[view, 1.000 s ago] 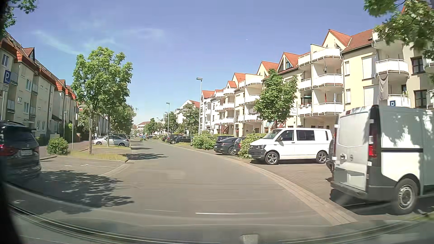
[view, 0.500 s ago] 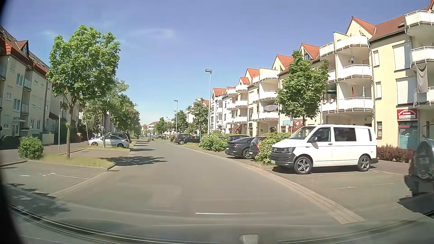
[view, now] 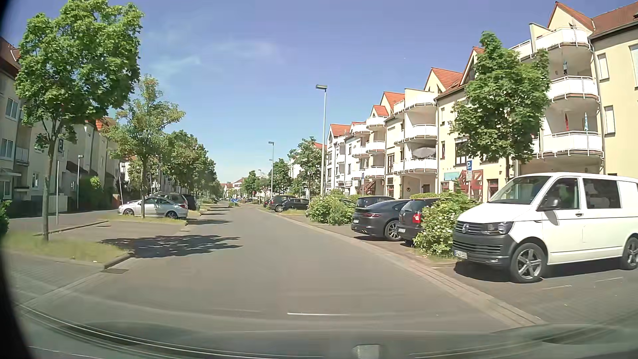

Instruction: Follow the waypoints while adhering to traffic rules and regulations

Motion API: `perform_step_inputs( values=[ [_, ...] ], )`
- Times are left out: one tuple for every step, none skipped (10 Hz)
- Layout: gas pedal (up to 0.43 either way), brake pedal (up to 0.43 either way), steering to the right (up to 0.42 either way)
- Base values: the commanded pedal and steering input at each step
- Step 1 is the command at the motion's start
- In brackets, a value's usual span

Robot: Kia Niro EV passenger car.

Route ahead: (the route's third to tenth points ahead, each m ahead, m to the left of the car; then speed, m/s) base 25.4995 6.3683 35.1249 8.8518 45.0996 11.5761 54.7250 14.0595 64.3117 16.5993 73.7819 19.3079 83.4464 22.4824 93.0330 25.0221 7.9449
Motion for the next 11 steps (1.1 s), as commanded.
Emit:
perform_step_inputs(
  values=[
    [0.028, 0.03, -0.055],
    [0.028, 0.03, -0.059],
    [0.028, 0.03, -0.062],
    [0.028, 0.03, -0.063],
    [0.028, 0.03, -0.063],
    [0.028, 0.03, -0.063],
    [0.028, 0.03, -0.062],
    [0.028, 0.03, -0.062],
    [0.028, 0.03, -0.062],
    [0.028, 0.03, -0.062],
    [0.028, 0.03, -0.061]
  ],
)
